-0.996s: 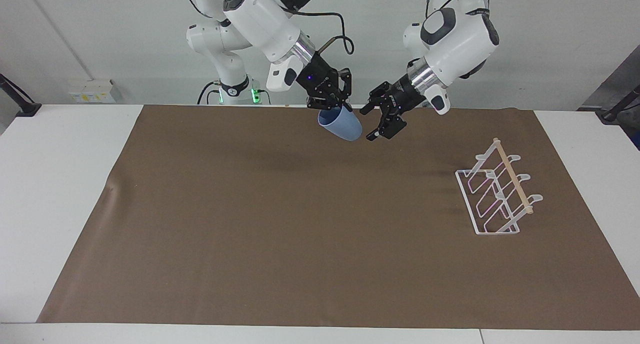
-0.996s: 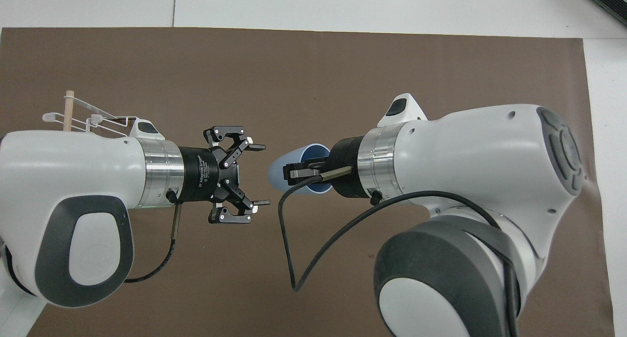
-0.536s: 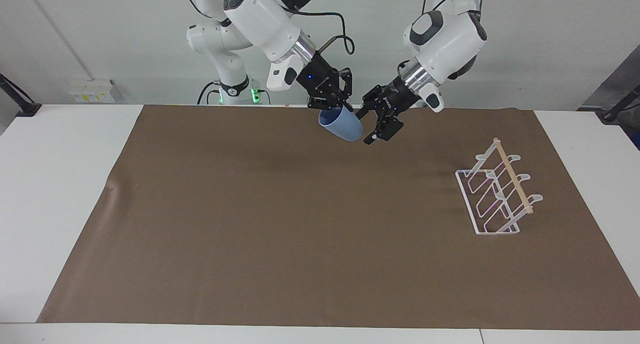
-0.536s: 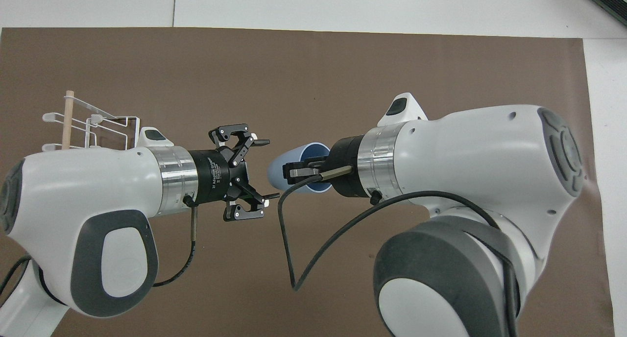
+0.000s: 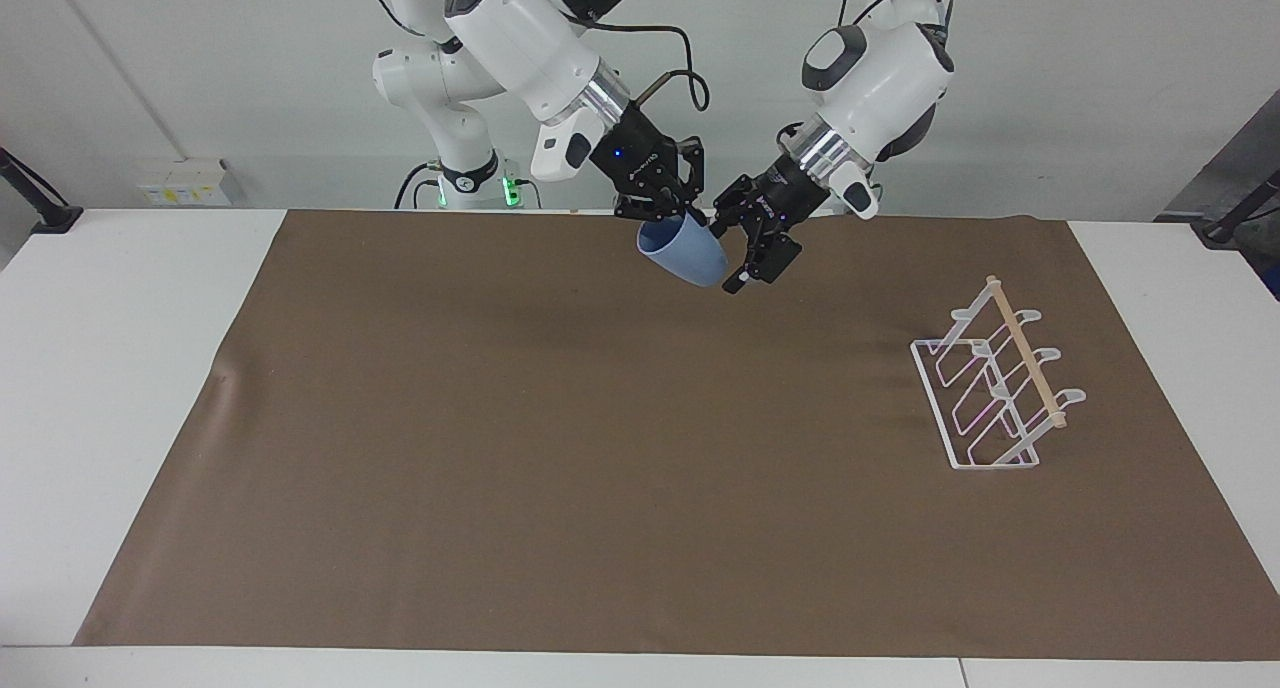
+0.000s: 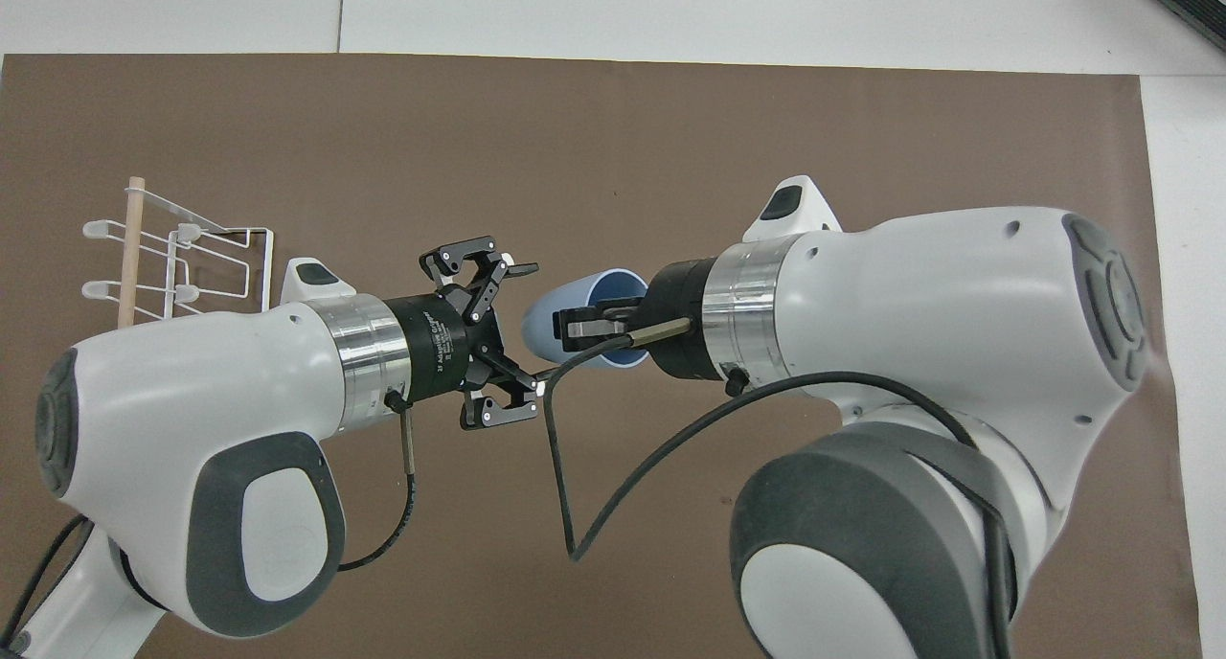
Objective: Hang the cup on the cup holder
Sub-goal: 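Close the left gripper on the cup body beside the right gripper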
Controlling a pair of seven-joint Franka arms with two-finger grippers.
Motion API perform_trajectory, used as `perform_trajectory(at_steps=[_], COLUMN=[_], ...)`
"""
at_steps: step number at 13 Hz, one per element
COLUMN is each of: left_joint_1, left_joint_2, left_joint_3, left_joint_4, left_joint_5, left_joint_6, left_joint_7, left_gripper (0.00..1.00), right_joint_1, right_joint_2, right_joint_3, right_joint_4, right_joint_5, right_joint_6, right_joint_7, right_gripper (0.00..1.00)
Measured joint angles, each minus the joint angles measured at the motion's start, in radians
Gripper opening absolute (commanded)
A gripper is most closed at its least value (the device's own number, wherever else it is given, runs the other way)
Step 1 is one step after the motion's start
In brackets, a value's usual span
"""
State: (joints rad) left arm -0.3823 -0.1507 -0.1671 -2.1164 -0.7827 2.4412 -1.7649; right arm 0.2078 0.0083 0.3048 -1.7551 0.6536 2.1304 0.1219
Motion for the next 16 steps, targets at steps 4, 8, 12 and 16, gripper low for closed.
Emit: perform_trajectory(at_steps=[4, 8, 12, 16], left_joint_1=[-0.020, -0.020, -0.022, -0.022], left_joint_2=[0.000, 0.000, 0.000, 0.000], left_joint_3=[-0.002, -0.001, 0.000, 0.000], left_joint_4=[0.000, -0.001, -0.003, -0.004], left_joint_5=[0.000, 0.000, 0.001, 0.000], left_joint_6=[0.006, 0.006, 0.017, 0.017], left_joint_7=[-0.001, -0.001, 0.005, 0.006], left_gripper=[1.00, 0.19, 0.00, 0.00], right_joint_1=[0.001, 0.001, -0.001, -0.001], right_joint_2=[0.000, 0.000, -0.001, -0.001], right_joint_3=[0.000, 0.000, 0.000, 0.000], right_joint_4=[0.000, 0.000, -0.003, -0.003], right_joint_5=[0.000, 0.000, 0.000, 0.000], right_joint_6=[0.000, 0.003, 0.005, 0.006], right_joint_7=[0.000, 0.000, 0.003, 0.003], right_gripper=[0.00, 0.00, 0.00, 0.68])
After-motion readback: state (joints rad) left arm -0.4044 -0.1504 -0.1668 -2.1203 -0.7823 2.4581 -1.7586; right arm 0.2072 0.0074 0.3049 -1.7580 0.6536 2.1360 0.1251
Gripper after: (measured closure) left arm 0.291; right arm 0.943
